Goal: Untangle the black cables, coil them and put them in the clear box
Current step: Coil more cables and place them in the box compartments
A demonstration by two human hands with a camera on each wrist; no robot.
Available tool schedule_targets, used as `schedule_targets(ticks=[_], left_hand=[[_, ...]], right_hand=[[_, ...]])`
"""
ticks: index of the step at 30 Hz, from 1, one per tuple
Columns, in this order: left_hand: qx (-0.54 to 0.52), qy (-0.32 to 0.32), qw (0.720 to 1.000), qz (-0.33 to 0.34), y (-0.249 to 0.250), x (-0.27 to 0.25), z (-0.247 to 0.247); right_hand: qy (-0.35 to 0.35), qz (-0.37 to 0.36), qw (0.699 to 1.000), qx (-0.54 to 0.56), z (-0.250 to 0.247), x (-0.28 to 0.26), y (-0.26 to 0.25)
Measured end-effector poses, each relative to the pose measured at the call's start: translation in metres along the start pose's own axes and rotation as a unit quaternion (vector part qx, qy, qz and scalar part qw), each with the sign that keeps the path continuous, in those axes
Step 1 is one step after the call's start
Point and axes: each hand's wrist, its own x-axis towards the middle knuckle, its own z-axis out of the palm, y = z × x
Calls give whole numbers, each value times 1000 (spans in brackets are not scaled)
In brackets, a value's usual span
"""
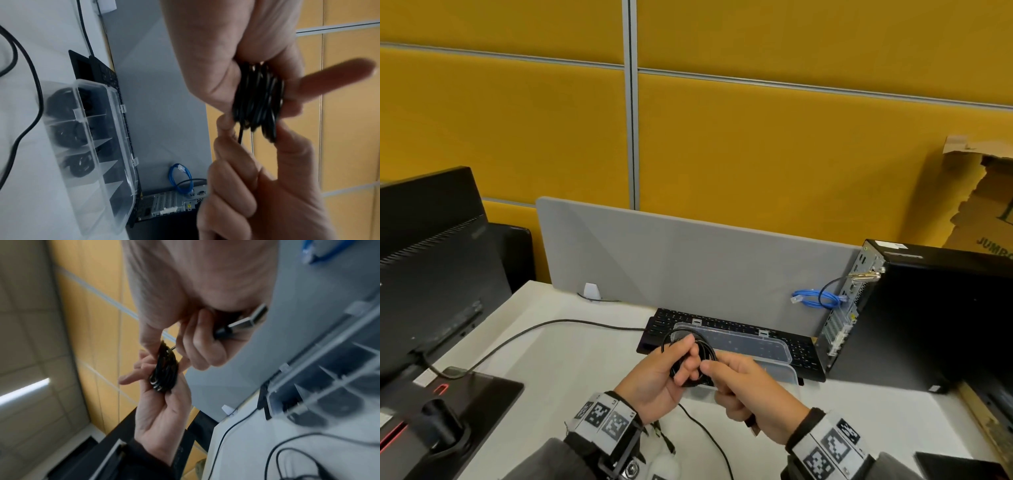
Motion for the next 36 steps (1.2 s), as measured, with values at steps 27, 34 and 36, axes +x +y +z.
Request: schedule_targets(ticks=[27,34,36], left_hand=[[465,51,870,155,36,-10,36],[388,52,906,161,38,-4,46],[382,49,909,159,37,-6,46]], right_hand=[[211,-221,924,-229,-41,9,-42],[57,-76,967,236,-13,10,-49],[62,-52,954,288,-10,11,-52]])
